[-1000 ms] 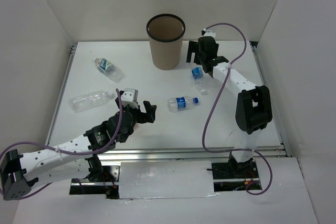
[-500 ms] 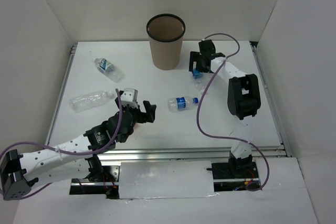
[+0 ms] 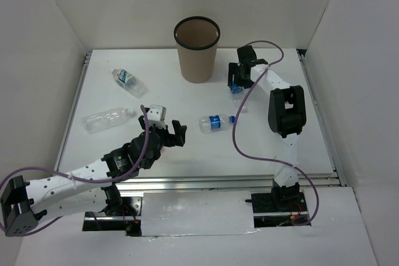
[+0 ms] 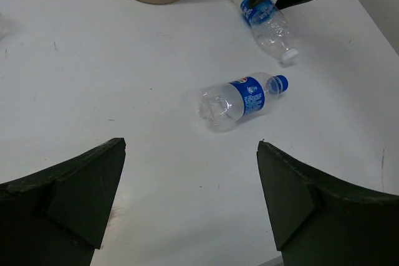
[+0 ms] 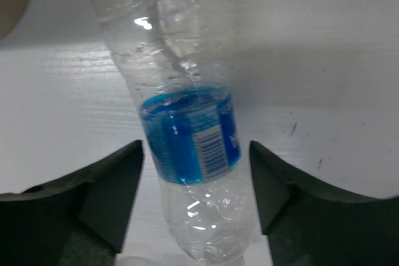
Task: Put the plastic bottles in the bin
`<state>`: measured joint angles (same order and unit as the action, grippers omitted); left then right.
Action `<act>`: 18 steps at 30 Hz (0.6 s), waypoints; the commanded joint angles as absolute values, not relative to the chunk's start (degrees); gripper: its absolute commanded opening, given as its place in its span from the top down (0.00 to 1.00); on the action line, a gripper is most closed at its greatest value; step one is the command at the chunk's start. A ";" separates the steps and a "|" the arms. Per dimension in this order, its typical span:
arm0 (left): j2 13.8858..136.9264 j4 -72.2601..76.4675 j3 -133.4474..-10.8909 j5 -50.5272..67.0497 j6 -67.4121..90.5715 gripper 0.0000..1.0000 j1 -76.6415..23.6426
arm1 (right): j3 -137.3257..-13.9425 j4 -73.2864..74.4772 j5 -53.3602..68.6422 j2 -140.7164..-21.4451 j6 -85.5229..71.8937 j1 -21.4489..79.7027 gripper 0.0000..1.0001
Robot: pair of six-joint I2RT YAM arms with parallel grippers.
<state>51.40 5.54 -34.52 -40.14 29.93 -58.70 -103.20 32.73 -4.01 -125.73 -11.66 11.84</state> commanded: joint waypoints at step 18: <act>52.03 6.94 -36.91 -39.99 28.83 0.01 -58.97 | -100.72 32.52 -4.74 -113.13 -10.89 12.22 0.87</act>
